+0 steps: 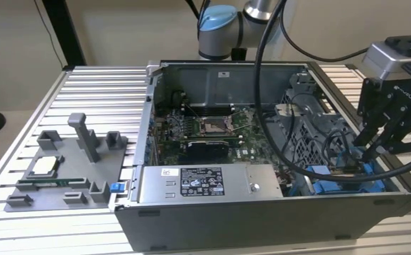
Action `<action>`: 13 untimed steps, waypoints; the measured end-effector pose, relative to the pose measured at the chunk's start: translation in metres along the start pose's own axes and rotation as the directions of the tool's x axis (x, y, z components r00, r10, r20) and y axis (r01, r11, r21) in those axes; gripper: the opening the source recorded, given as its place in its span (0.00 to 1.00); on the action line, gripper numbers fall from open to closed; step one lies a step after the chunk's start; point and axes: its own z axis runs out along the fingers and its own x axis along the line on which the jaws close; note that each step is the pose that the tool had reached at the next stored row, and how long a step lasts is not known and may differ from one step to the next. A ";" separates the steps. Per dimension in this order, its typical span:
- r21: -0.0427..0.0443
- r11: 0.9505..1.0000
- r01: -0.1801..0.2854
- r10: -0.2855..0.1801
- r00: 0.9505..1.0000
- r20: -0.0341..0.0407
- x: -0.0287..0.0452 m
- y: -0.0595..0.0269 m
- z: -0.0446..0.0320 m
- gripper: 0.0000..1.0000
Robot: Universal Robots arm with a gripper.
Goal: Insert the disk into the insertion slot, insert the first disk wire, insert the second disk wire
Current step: 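Insert the first disk wire, then insert the second disk wire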
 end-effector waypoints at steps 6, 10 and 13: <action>0.000 1.000 0.000 0.000 1.000 0.000 -0.0001 0.0000 -0.0008 1.00; 0.000 1.000 0.000 0.000 1.000 0.000 0.0000 -0.0019 -0.0010 1.00; 0.000 1.000 0.000 0.000 1.000 0.000 0.0000 -0.0067 -0.0009 1.00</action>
